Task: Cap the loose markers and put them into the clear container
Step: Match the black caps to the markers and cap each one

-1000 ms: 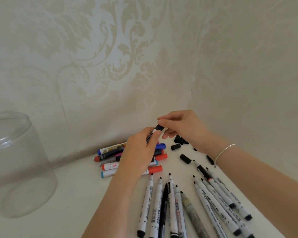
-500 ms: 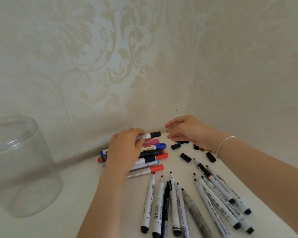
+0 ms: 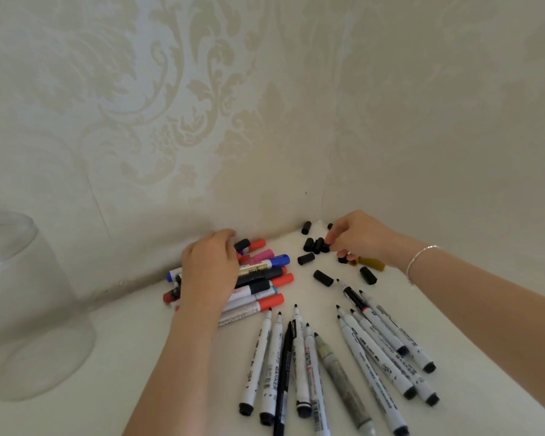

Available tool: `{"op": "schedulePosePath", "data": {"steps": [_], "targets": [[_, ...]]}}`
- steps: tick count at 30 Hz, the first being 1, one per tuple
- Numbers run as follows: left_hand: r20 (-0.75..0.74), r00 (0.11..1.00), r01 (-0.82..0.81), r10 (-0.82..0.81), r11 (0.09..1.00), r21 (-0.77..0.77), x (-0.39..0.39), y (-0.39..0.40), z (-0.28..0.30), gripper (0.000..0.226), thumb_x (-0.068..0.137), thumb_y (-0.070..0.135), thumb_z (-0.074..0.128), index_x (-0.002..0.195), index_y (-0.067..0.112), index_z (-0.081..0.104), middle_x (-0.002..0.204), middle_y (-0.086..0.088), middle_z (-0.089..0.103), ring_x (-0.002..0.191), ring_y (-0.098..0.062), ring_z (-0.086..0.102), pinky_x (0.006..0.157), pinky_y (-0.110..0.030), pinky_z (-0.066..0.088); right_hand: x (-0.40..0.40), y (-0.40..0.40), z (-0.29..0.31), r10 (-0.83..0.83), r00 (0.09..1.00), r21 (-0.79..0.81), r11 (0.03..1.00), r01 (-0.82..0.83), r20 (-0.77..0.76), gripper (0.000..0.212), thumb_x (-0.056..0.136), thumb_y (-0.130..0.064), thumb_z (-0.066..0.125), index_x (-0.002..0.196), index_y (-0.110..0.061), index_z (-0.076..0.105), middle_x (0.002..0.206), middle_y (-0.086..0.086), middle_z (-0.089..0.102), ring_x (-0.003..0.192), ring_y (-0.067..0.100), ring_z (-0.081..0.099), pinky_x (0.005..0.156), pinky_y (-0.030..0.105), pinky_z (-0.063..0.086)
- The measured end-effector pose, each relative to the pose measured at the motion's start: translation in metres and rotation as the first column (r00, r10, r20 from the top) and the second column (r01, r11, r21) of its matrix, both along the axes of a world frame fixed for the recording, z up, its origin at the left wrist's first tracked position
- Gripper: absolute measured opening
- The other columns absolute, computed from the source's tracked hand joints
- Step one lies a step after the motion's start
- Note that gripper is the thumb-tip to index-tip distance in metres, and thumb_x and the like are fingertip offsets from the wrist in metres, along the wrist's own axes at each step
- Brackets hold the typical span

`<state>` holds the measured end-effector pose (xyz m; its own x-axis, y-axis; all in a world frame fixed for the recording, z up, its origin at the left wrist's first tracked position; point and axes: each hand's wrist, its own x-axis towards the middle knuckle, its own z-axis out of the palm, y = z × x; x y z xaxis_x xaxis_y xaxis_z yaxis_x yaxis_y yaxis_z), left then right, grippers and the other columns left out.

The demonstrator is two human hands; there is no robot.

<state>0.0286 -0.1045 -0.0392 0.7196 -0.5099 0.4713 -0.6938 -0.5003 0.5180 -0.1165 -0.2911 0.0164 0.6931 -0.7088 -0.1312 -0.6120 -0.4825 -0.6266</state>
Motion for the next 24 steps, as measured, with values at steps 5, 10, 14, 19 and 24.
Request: {"op": "schedulePosePath", "data": {"steps": [5,10,14,19,24], "targets": [[0.083,0.972,0.223,-0.221,0.975,-0.016,-0.029,-0.016,0.007,0.023,0.095,0.025,0.053,0.114,0.021,0.066,0.106,0.003,0.061,0.096,-0.015,0.059,0.095,-0.039,0.046,-0.013,-0.007,0.008,0.021,0.939,-0.105,0.993,-0.06,-0.343,0.015,0.084,-0.004,0.059,0.097,0.002,0.064,0.073,0.012,0.066,0.059,0.021,0.059,0.057,0.026,0.052],[0.028,0.947,0.317,-0.319,0.946,0.074,-0.047,-0.025,0.003,0.021,0.093,0.032,0.055,0.11,0.025,0.066,0.102,0.006,0.056,0.094,-0.013,0.057,0.085,-0.025,0.042,-0.033,-0.003,0.001,0.121,0.705,-0.021,0.982,-0.189,-0.699,0.034,0.083,-0.024,0.07,0.107,-0.006,0.055,0.098,0.014,0.07,0.077,0.021,0.066,0.076,0.03,0.058],[0.002,0.944,0.326,-0.329,0.937,0.127,-0.053,-0.026,0.005,0.023,0.095,0.036,0.051,0.111,0.026,0.065,0.102,0.006,0.055,0.09,-0.014,0.055,0.084,-0.029,0.046,-0.041,0.0,-0.009,0.142,0.701,0.009,0.982,-0.191,-0.699,0.022,0.082,-0.017,0.07,0.096,-0.008,0.056,0.099,0.013,0.071,0.086,0.021,0.07,0.083,0.033,0.058],[-0.05,0.935,0.354,-0.351,0.933,0.07,-0.059,-0.028,0.007,0.021,0.095,0.032,0.053,0.106,0.023,0.067,0.087,0.011,0.051,0.075,-0.004,0.052,0.072,-0.022,0.043,-0.043,0.0,-0.01,0.131,0.801,0.016,0.988,-0.15,-0.585,0.023,0.08,-0.008,0.069,0.099,-0.001,0.061,0.082,0.01,0.068,0.071,0.017,0.066,0.066,0.025,0.057],[-0.383,0.786,0.424,-0.485,0.874,-0.238,-0.075,-0.031,0.012,0.021,0.091,0.035,0.06,0.11,0.027,0.063,0.093,0.016,0.067,0.088,0.004,0.063,0.079,-0.018,0.052,-0.03,0.002,0.036,0.106,0.985,0.041,0.994,-0.101,-0.135,0.018,0.079,-0.003,0.068,0.075,-0.005,0.051,0.068,0.009,0.064,0.056,0.017,0.057,0.051,0.019,0.047]]}}
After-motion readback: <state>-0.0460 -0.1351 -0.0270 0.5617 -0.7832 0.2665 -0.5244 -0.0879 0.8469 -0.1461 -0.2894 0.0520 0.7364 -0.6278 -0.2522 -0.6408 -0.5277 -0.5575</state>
